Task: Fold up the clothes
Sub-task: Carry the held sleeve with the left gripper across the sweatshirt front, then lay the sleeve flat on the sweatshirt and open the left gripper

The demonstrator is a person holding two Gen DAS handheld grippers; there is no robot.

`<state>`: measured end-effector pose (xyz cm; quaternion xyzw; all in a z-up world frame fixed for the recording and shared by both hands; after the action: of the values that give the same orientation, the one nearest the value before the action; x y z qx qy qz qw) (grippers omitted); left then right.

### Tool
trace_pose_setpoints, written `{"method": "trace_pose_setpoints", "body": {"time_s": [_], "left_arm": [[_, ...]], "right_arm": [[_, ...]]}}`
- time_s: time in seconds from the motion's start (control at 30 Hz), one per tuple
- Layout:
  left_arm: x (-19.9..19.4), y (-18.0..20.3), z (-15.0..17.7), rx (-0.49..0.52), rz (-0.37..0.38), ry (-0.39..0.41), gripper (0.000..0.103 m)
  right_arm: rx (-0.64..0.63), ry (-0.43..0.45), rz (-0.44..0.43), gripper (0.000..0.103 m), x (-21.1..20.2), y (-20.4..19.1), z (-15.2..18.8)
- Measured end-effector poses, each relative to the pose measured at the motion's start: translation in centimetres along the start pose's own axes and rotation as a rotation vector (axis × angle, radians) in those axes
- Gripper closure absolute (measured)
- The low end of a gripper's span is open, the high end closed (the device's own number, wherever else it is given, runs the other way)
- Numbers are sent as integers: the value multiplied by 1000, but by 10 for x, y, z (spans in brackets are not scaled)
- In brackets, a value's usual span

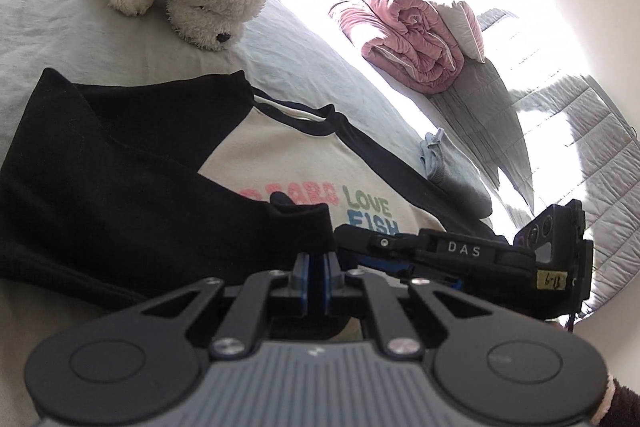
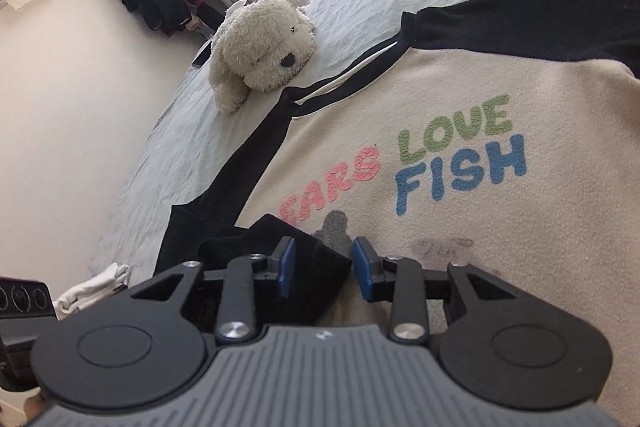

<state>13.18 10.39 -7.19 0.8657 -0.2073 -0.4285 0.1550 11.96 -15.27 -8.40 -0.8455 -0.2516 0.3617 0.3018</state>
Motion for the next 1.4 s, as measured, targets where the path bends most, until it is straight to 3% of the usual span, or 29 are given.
{"method": "trace_pose_setpoints", "body": {"time_s": [0.03, 0.1, 0.3, 0.5, 0.67, 0.77, 0.8, 0.87, 0.9, 1.27, 1.4], "left_arm": [[2, 0, 0, -4, -10, -4, 98], [3, -1, 0, -17, -24, -8, 98], [1, -4, 4, -34, -75, -17, 97], [2, -8, 8, -58, -158, -35, 95], [3, -9, 10, -82, -186, -47, 94], [3, -9, 10, -92, -196, -48, 92], [3, -10, 9, -96, -198, -45, 92], [1, -10, 7, -104, -202, -35, 92], [1, -11, 6, -109, -205, -29, 91], [1, -12, 3, -104, -233, -1, 91], [0, -15, 2, -115, -235, 9, 91]], "right_arm": [[-57, -14, 18, 84, 2, -6, 2], [-140, -37, 23, 90, 0, -16, 4], [-256, -26, 80, 91, -29, -36, 8], [-262, -69, 82, 90, -51, -41, 24], [-239, -212, 78, 82, -46, -36, 42], [-249, -235, 71, 80, -50, -34, 44], [-253, -235, 67, 76, -53, -33, 44], [-260, -200, 63, 53, -60, -32, 40], [-263, -181, 62, 53, -63, -31, 37], [-207, -184, 105, 53, -33, -14, 28], [-340, -178, 184, 70, -16, -26, 37]]}}
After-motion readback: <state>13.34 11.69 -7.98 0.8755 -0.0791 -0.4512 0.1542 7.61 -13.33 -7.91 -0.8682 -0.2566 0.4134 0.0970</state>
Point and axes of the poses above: each gripper's, at about its wrist camera, not at the fingertips, and x roughly the way its jaws point, y to its right, z to its underside, the point moved 1 cm from there along x, roughly the way its jaws point, and after that the axes turned 12 degrees about -z, right-handed, at the moved point
